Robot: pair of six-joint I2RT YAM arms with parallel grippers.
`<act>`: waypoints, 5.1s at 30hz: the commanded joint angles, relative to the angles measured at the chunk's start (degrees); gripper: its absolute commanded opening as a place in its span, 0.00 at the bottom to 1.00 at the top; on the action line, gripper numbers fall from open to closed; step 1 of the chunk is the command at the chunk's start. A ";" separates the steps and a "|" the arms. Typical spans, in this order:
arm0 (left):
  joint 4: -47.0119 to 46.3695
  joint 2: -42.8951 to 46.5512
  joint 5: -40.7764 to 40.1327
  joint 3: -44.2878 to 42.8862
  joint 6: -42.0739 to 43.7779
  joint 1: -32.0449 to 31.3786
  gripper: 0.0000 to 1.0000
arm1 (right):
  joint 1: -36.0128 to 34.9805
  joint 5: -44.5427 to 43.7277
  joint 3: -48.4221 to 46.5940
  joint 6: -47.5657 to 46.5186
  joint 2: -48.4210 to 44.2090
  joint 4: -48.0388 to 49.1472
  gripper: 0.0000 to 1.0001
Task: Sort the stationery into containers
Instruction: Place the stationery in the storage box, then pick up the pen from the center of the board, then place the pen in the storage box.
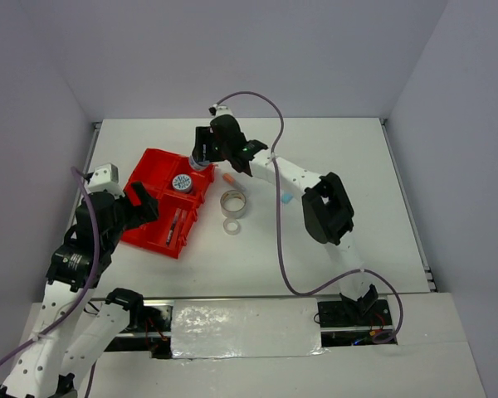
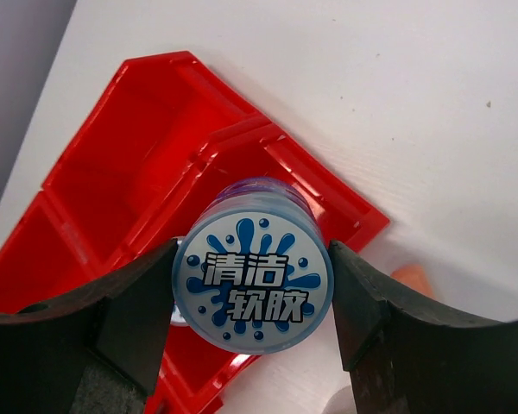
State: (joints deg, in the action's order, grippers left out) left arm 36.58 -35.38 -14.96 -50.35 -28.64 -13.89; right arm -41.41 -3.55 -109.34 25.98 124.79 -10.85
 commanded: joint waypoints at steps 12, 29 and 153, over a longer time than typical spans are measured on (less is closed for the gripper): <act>-3.18 -0.57 2.22 0.07 1.49 0.35 0.99 | 0.36 5.13 -9.75 -4.18 6.34 0.57 0.07; -3.35 -0.48 2.74 0.07 1.84 0.35 0.99 | 0.19 7.68 -16.60 -4.53 10.91 -4.44 0.62; -32.89 -21.66 15.41 -4.32 -15.13 -17.40 0.40 | -4.30 27.98 45.62 -4.62 -48.33 19.64 0.03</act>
State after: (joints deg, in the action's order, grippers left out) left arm 5.34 -56.58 1.87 -53.15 -45.23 -31.57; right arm -45.36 20.75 -62.15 20.14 76.49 3.38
